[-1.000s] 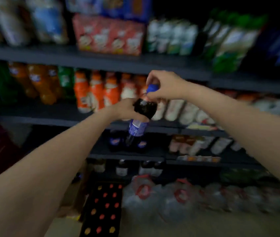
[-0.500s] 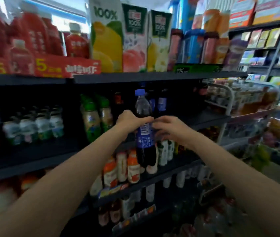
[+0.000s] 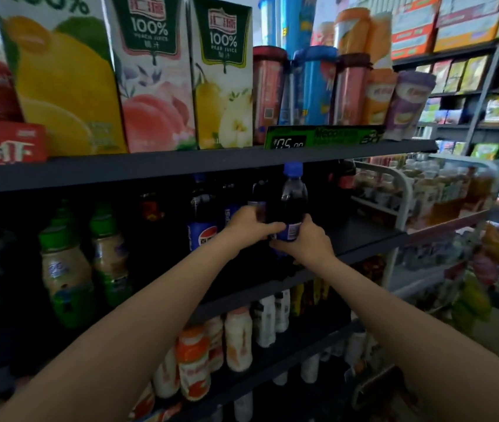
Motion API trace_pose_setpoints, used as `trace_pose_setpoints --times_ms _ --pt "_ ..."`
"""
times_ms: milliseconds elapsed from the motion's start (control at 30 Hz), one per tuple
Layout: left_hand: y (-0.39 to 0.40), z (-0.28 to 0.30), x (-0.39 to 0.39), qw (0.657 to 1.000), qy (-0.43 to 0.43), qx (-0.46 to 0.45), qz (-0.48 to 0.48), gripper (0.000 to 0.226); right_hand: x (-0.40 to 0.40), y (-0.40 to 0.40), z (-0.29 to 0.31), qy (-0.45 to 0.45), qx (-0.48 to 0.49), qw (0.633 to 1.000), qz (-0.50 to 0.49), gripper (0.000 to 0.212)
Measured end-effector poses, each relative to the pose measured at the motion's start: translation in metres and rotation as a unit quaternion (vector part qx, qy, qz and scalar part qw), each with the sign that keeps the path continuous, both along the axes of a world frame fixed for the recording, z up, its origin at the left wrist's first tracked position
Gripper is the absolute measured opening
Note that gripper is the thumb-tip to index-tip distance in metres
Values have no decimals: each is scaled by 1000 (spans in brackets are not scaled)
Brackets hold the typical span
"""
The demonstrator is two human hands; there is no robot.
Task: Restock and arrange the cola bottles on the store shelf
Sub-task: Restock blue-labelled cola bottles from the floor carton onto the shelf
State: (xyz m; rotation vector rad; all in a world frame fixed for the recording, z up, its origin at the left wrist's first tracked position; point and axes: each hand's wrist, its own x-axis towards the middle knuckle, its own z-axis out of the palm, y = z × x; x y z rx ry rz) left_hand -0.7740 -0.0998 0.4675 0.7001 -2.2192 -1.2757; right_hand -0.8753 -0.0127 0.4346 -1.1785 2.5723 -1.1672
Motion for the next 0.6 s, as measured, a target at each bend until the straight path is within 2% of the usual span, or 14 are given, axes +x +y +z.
trace_pose_setpoints --times_ms 167,267,367,500,600 --pt "-30 -26 -35 996 -26 33 73 30 -48 -24 -16 46 -16 996 78 73" --pt "-34 -33 -58 991 -54 43 113 21 -74 -44 -16 20 -25 991 129 72" --pt "-31 -37 -77 978 -53 96 177 8 -93 -63 -15 -24 -10 984 174 72" --pt "-25 -43 -88 966 -23 133 220 38 -103 -81 -15 -36 19 974 224 66" --pt "-25 -46 -91 959 -5 127 254 41 -106 -89 -20 -25 13 971 237 67"
